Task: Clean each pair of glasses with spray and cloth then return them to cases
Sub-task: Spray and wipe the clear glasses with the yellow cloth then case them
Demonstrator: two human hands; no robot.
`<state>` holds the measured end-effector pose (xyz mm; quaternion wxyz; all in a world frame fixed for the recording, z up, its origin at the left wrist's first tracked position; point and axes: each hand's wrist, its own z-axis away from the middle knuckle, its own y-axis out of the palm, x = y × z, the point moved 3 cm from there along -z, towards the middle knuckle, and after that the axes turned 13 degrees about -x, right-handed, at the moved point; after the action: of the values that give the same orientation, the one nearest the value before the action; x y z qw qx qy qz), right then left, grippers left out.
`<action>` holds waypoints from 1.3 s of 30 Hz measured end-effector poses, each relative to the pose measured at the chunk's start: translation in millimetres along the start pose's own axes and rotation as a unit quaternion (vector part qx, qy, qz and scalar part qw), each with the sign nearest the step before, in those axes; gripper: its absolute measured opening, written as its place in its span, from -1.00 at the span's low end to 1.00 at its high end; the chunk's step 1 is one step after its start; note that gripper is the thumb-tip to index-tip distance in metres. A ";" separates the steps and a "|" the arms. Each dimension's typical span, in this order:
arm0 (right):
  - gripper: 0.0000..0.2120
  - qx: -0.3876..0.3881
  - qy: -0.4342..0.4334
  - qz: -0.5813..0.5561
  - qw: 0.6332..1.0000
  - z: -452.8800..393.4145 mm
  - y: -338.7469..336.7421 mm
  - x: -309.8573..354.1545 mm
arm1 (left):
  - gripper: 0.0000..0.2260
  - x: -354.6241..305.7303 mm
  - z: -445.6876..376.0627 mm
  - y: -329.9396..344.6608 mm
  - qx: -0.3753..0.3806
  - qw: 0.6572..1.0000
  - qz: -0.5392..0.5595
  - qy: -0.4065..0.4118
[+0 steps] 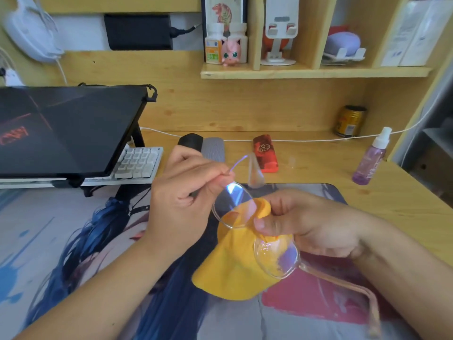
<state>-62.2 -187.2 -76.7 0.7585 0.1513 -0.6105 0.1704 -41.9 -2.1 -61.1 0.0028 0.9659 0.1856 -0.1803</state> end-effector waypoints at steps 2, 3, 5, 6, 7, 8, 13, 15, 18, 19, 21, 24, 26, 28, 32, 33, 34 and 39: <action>-0.71 -0.007 0.018 -0.030 0.999 -0.2 -1.5 -1.4 | -0.83 0.4 -1.8 -1.0 0.003 1.000 0.020 -0.018; -0.67 -0.021 0.026 -0.045 0.998 -1.1 -0.4 -1.7 | -0.86 0.6 -2.6 -1.7 0.002 0.999 0.025 -0.024; -0.59 -0.066 0.022 -0.069 0.995 -4.1 2.3 -2.6 | -0.90 2.8 -3.0 -1.9 -0.001 0.999 0.028 -0.039; -0.56 -0.095 0.013 -0.069 0.993 -6.1 4.1 -4.0 | -0.91 5.0 -2.5 -2.1 -0.005 0.998 0.027 -0.048; -0.56 -0.124 0.002 -0.064 0.990 -7.0 5.4 -5.6 | -0.91 7.0 -2.0 -2.0 -0.012 0.998 0.025 -0.056; -0.59 -0.144 -0.005 -0.064 0.987 -7.2 7.2 -6.1 | -0.91 8.4 -1.5 -2.1 -0.018 0.998 0.022 -0.062; -0.70 -0.101 0.017 -0.092 0.990 -6.6 8.5 -3.5 | -0.88 2.0 -1.0 1.5 -0.001 1.000 0.006 -0.026; -0.77 -0.098 0.026 -0.094 0.990 -6.0 5.0 -4.3 | -0.87 0.4 -0.4 4.9 0.021 1.000 0.008 -0.013; -0.79 -0.158 0.006 -0.076 0.984 -4.8 5.2 -4.4 | -0.81 2.0 0.2 5.9 0.030 0.999 0.025 -0.028; -0.78 -0.184 -0.008 -0.071 0.980 -4.8 7.0 -3.6 | -0.78 2.5 -0.2 5.8 0.030 0.999 0.026 -0.035; -0.65 -0.229 -0.033 -0.051 0.972 -6.3 8.8 -4.9 | -0.74 2.6 -0.3 5.8 0.027 0.999 0.016 -0.040; -0.44 -0.279 -0.068 -0.008 0.958 -8.4 6.7 -7.7 | -0.76 1.8 0.3 5.8 0.005 1.000 -0.003 -0.028; -0.42 -0.287 -0.077 -0.003 0.955 -7.7 7.2 -10.1 | -0.74 1.0 -0.8 6.3 -0.012 1.000 -0.013 -0.011; -0.46 -0.300 -0.082 -0.028 0.950 -7.2 10.2 -9.9 | -0.75 0.5 -1.4 7.2 -0.021 1.000 -0.023 0.002; -0.61 -0.341 -0.096 -0.184 0.917 -9.3 -8.2 0.9 | -0.76 7.0 1.3 1.5 -0.037 0.999 -0.019 -0.001; -0.57 -0.359 -0.100 -0.200 0.906 -8.6 -19.9 4.8 | -0.77 9.0 1.4 -1.4 -0.042 0.999 -0.016 -0.007; -0.51 -0.373 -0.102 -0.202 0.900 -6.6 -29.7 9.4 | -0.80 10.4 0.8 -4.2 -0.047 0.999 -0.015 -0.012; -0.46 -0.265 -0.065 -0.125 0.954 3.7 -45.8 19.9 | -0.88 13.7 -4.4 -9.0 -0.065 0.997 -0.028 -0.015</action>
<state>-41.2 -228.4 -57.5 0.7454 0.0305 -0.6577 -0.1046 -31.7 11.6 -61.2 0.0631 0.9554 0.2236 -0.1820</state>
